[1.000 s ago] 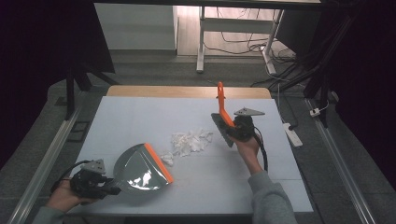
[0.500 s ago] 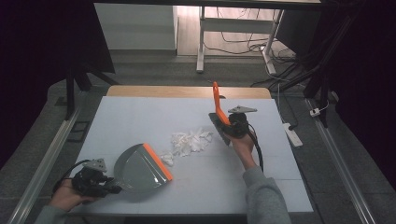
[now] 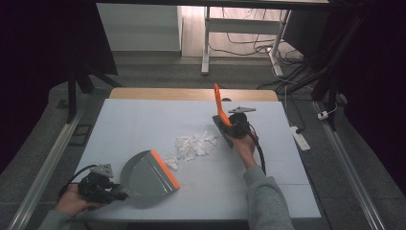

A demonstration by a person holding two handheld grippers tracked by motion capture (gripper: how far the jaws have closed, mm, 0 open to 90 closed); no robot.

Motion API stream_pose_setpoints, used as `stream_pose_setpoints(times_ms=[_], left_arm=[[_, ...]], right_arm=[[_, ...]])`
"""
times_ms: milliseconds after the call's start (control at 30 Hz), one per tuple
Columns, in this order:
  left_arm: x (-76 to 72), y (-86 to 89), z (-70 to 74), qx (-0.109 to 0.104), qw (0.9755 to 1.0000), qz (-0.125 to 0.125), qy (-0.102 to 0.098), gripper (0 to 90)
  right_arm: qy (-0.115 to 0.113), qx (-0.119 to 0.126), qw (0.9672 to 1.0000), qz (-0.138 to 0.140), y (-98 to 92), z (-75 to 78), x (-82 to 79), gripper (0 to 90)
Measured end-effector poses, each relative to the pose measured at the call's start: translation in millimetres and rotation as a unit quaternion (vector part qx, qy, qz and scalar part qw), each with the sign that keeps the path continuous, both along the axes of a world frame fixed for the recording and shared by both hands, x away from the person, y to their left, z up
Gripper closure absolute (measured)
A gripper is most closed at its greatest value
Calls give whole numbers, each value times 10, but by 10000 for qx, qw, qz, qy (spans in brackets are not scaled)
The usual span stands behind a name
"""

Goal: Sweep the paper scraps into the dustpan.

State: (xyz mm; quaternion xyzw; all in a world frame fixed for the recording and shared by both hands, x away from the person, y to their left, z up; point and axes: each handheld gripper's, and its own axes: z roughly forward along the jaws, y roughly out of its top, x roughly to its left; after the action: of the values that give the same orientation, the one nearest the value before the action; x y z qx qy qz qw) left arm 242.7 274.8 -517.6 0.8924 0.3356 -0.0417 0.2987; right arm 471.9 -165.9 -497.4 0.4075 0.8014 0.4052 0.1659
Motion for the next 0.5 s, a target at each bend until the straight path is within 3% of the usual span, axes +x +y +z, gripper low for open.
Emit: stream_pose_setpoints(times_ms=[500], left_arm=[[52, -54, -52, -43, 10000, 8, 46, 611]], right_arm=[[203, -239, 9994, 129, 250, -94, 83, 773]])
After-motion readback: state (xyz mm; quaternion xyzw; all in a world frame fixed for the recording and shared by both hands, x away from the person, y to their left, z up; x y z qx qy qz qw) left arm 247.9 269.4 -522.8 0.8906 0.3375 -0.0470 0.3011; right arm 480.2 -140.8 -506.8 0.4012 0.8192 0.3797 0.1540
